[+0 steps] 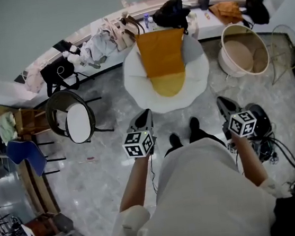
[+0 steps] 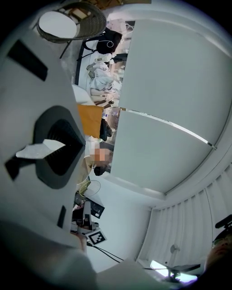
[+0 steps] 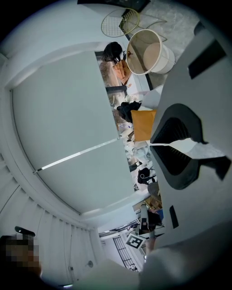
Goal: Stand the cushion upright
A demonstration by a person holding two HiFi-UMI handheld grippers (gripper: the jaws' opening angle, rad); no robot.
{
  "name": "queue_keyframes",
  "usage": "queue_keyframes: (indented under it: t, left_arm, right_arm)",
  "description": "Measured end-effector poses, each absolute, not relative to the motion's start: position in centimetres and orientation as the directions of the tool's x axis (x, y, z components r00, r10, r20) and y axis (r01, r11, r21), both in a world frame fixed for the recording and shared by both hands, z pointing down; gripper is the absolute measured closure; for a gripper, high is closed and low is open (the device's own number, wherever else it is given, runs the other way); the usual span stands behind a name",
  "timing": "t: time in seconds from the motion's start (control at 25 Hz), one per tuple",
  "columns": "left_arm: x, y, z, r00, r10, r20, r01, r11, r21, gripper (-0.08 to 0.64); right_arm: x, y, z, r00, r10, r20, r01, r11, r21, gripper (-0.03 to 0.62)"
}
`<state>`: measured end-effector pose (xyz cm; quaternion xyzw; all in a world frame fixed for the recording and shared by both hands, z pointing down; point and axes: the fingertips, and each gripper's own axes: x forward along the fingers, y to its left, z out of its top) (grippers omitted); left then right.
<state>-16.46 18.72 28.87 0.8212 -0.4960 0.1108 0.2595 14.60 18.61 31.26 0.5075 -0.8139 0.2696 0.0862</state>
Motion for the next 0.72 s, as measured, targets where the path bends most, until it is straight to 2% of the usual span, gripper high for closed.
queue_keyframes:
  t: [0.28,0.72]
  left_arm:
    - [-13.3,20.0,27.1,0.5,-0.764,0.408,-0.863,-0.398,0.311,0.558]
    - [-11.0,20.5,25.9,0.467,-0.794,0.388,-0.875,-0.354,0.329,0.558]
  right_arm:
    - [16.4,18.9,29.8,-0.503,-0.776,0.38,-0.855,0.38,-0.354,0.554]
    - [18.4,18.7,28.3,-0.563,-0.743,0.362,-0.822,0.46,-0.336,0.555]
